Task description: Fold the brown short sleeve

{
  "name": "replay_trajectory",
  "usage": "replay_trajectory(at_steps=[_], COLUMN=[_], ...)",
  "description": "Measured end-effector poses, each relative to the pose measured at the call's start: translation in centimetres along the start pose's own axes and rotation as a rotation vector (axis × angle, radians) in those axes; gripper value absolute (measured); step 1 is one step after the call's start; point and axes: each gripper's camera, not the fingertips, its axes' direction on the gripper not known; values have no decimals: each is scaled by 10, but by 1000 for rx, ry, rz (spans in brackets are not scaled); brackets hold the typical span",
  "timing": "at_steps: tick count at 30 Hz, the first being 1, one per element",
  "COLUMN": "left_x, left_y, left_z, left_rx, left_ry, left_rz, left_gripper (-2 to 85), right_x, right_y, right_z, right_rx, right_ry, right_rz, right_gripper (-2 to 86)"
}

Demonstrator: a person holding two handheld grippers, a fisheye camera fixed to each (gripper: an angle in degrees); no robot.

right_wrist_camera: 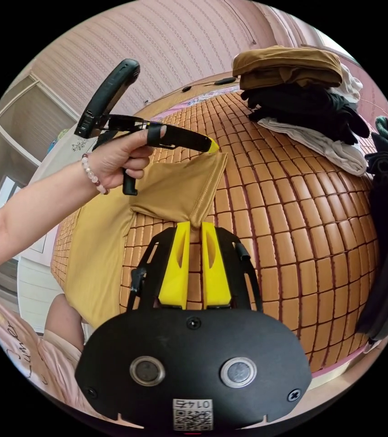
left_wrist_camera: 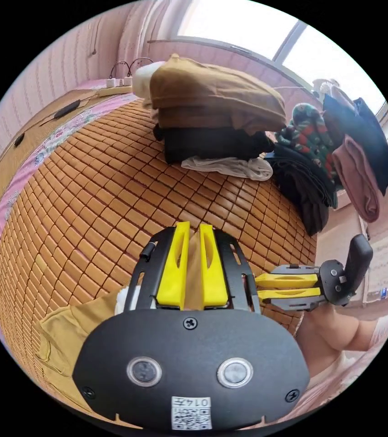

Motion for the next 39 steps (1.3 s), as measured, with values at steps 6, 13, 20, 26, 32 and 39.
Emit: replay_trajectory(at_steps=[6, 13, 20, 26, 32, 39], left_x=[-55, -133, -176, -248, -289, -295], left_y=[189, 509, 614, 645, 661, 697], left_z=[-138, -222, -248, -257, -246, -246], left_rx=[191, 80, 215, 304, 213, 251], left_ry=[-49, -314, -346, -353, -357, -295], left_rz=[-169, -748, -879, -908, -878, -844], left_gripper=[45, 7, 7, 41, 58, 51], right_x=[-36, -231, -444, -568, -634, -646], right_y=[-9, -87, -162, -223, -248, -256], right_z=[-25, 35, 121, 200, 251, 248], right_rx=[-28, -240, -336, -410, -434, -441], right_ry=[86, -191, -268, -149, 6, -4], right_rz=[-29, -504, -815, -871, -850, -832], right_gripper=[48, 16, 44, 62, 70, 16])
